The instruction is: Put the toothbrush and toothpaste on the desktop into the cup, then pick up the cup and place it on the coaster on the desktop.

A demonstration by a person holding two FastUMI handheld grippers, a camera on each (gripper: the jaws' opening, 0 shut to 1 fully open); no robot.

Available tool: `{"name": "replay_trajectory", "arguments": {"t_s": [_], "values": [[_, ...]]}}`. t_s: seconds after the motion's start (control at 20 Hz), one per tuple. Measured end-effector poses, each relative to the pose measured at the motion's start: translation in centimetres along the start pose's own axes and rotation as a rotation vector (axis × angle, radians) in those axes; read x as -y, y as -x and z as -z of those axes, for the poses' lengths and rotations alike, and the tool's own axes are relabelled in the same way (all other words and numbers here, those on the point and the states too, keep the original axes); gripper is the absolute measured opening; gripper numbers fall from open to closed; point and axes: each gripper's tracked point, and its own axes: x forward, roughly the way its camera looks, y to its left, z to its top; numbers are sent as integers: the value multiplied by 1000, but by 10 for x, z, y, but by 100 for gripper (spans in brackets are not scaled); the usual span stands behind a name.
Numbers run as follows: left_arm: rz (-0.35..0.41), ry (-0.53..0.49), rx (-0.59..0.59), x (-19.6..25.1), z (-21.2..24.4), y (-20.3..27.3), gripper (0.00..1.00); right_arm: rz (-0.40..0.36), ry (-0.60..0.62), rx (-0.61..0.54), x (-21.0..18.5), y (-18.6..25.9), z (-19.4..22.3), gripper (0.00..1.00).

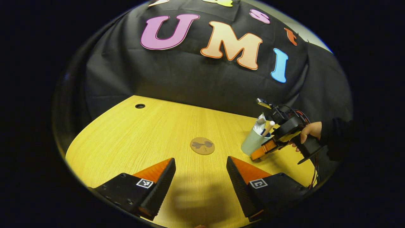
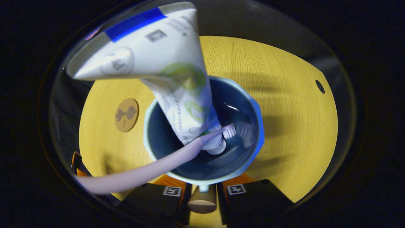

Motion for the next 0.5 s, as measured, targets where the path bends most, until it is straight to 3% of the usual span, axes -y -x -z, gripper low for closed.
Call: {"name": "replay_trajectory", "arguments": {"t_s": [0.05, 0.2, 0.25, 0.3, 0.4, 0.45, 0.5], "values": [[-3, 7, -1, -3, 1, 1, 94, 2, 15, 0, 0, 2, 0, 31], [-17, 13, 3, -12, 0, 6, 94, -15, 13, 9, -7, 4, 0, 34], [-21, 12, 4, -15, 0, 6, 94, -21, 20, 17, -11, 4, -2, 29], [-24, 12, 6, -17, 0, 6, 94, -28, 28, 38, -16, 6, -6, 33], [-28, 21, 4, -22, -1, 7, 94, -49, 40, 54, -29, 11, -10, 29], [-30, 30, 2, -24, 0, 8, 94, -63, 48, 58, -39, 12, -12, 34], [-33, 40, 1, -26, 0, 9, 94, -74, 57, 65, -46, 14, -16, 29]]}}
